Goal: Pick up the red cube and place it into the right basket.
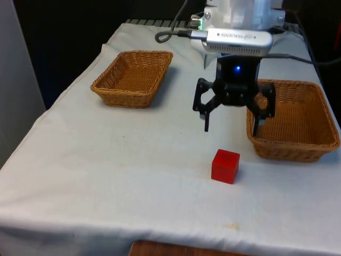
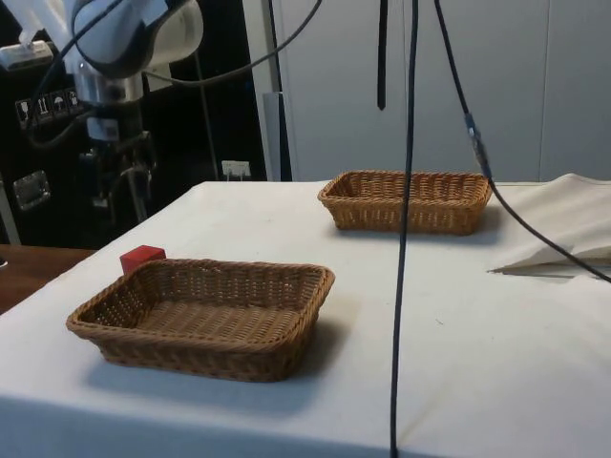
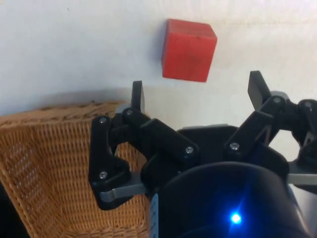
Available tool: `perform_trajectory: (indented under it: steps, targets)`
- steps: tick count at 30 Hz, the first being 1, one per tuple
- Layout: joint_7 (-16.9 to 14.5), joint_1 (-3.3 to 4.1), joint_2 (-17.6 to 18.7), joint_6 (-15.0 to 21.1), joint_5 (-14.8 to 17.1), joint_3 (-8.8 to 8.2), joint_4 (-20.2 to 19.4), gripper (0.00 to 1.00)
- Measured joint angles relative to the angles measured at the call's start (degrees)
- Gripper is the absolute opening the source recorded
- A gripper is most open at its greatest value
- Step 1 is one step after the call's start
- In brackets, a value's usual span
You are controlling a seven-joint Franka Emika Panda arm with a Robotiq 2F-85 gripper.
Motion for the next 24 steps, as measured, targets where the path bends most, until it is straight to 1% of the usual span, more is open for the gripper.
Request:
perform_trajectory:
  steps: [6,15,20,24]
  targets:
    - [0.0,0.0,2.9,0.3,1.2,0.0,1.8,1.0]
    - [-0.1,0.06,4.9,0.9,2.7,0.23,2.1,1.0]
    - [-0.1,0.0,7.0,1.2,4.2,0.17,3.4,1.0]
    - [-0.2,-0.06,7.8,1.2,4.9,0.17,3.8,1.0]
